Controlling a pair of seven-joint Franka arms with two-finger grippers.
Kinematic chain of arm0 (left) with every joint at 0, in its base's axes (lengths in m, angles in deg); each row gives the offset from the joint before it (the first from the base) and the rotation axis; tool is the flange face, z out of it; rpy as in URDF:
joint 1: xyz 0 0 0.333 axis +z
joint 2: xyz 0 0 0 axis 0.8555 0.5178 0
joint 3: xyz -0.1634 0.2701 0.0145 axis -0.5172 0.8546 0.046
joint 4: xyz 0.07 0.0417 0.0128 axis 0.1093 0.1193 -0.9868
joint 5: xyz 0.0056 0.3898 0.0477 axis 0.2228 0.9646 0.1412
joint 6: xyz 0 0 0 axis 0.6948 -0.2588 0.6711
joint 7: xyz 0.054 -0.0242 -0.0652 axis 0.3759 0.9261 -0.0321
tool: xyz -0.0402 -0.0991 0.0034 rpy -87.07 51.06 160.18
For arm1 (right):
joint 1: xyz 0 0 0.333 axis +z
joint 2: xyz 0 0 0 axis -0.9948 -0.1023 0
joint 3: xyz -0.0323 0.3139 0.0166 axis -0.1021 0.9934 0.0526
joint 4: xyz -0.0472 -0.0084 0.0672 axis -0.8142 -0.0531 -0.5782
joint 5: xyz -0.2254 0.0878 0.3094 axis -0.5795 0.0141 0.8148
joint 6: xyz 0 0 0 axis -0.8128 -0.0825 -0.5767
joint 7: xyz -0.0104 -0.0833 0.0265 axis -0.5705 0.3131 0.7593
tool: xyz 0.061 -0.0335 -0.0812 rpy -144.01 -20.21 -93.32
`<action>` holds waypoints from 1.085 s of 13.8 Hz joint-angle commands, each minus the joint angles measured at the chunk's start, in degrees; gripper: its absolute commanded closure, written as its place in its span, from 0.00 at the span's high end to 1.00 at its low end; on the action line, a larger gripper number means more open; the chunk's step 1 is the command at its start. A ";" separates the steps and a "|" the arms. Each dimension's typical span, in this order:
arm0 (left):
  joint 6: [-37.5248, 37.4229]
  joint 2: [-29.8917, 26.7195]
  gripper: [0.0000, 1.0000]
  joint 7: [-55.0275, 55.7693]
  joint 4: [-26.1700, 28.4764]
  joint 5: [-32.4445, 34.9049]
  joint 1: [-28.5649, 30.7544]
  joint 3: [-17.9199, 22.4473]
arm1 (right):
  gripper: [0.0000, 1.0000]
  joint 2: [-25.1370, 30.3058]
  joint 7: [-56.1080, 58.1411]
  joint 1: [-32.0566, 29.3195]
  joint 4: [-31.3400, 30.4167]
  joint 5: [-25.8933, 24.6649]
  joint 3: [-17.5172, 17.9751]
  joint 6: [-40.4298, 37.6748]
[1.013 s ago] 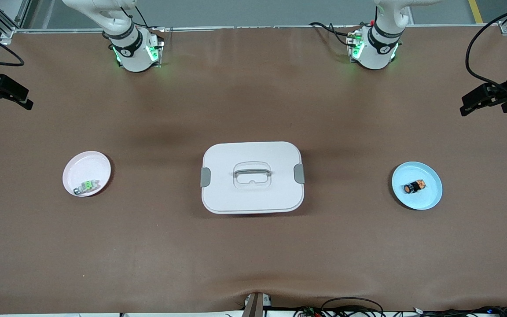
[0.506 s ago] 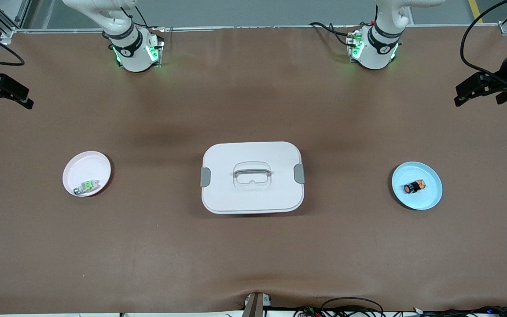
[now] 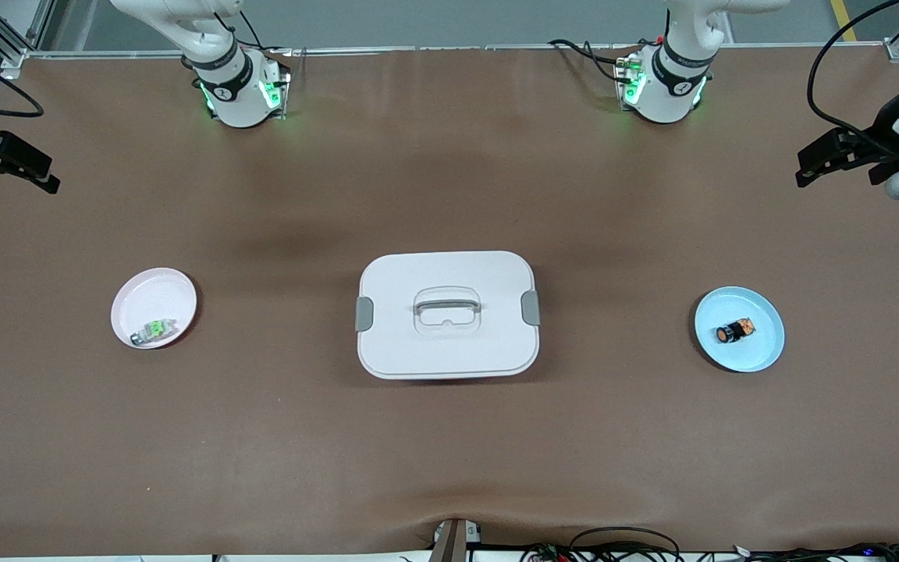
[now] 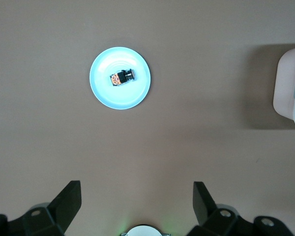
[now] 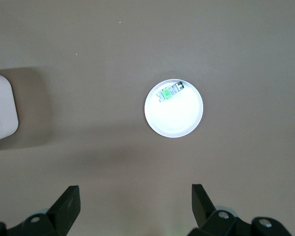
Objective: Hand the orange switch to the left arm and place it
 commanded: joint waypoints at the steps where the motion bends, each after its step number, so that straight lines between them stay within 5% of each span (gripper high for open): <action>1: -0.59 -0.90 1.00 -1.09 0.39 -0.77 -0.01 0.30 | 1.00 -0.25 0.71 -0.79 0.97 0.37 0.39 -0.74; 8: -0.33 -0.73 1.00 -1.17 0.39 -0.60 0.43 0.22 | 1.00 -0.34 0.53 -0.96 1.24 0.10 0.48 -0.83; 12: 0.03 -0.29 1.00 -1.17 0.21 -0.68 8.33 -8.29 | 1.00 -0.34 0.45 -0.96 1.33 0.19 0.39 -0.74; 15: 0.03 -0.47 1.00 -1.17 -0.05 -0.77 8.61 -8.40 | 1.00 -0.42 0.53 -0.96 1.24 0.19 0.39 -0.74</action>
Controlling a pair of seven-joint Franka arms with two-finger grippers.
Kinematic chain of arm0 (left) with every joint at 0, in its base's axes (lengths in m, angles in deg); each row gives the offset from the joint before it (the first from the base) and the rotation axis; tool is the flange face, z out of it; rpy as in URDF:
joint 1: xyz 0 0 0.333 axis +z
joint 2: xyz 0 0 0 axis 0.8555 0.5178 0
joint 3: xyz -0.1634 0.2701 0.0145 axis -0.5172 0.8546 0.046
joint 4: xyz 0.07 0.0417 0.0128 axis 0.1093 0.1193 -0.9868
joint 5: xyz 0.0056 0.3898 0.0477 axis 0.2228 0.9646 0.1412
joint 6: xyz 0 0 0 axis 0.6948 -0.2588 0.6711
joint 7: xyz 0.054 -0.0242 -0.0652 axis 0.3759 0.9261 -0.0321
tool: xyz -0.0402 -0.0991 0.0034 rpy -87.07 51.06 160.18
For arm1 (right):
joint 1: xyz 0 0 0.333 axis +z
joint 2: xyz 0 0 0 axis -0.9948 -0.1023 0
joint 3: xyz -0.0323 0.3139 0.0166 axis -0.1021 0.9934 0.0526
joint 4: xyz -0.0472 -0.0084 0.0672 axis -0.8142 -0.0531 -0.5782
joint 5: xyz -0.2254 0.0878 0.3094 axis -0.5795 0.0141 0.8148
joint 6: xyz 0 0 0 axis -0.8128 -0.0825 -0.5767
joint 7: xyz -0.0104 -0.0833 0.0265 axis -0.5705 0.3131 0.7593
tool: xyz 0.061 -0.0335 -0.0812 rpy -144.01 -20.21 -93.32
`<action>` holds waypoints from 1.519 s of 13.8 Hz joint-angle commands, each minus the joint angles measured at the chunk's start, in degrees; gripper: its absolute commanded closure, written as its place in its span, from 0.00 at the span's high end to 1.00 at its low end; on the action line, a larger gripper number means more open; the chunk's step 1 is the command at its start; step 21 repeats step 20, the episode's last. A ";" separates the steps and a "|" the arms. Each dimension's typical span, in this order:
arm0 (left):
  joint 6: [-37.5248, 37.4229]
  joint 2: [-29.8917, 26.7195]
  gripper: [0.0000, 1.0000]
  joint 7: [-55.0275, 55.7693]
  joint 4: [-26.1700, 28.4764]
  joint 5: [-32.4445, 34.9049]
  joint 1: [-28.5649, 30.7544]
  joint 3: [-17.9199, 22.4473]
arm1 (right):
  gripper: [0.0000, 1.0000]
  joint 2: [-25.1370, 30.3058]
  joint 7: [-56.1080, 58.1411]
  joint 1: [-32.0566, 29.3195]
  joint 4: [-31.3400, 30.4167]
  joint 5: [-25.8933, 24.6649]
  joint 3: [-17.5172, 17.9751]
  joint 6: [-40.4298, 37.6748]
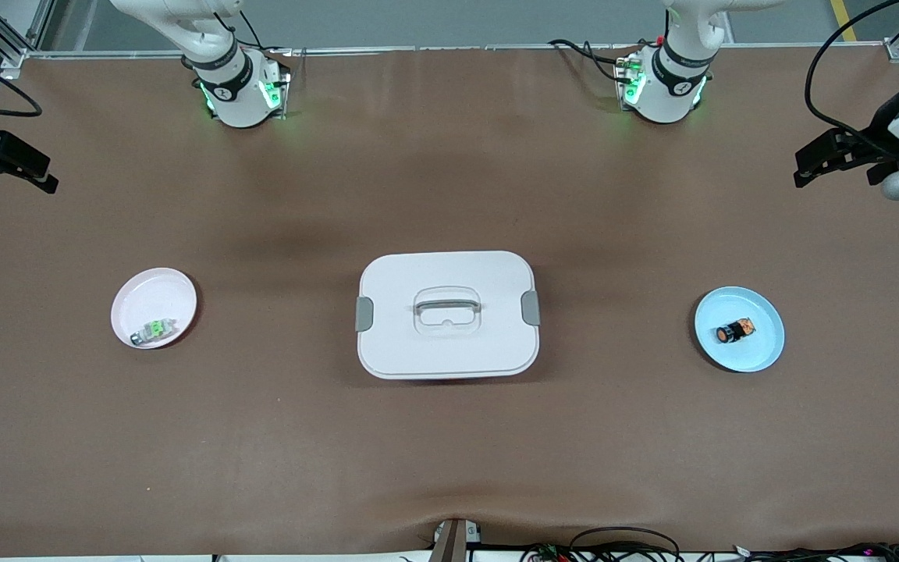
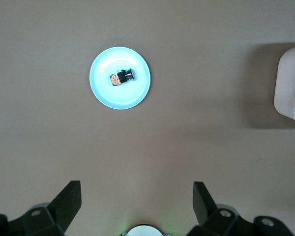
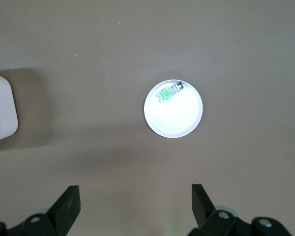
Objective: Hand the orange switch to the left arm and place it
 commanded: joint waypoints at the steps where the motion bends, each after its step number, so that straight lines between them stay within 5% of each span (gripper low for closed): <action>1: 0.01 -0.50 1.00 -1.14 -0.07 -0.77 1.12 -0.61 | 1.00 -0.60 0.48 -0.86 1.11 0.21 0.51 -0.74; 21: -1.74 0.38 1.00 -4.56 -2.35 0.11 2.08 -0.35 | 1.00 -1.13 0.48 -0.86 1.20 0.57 0.60 -0.74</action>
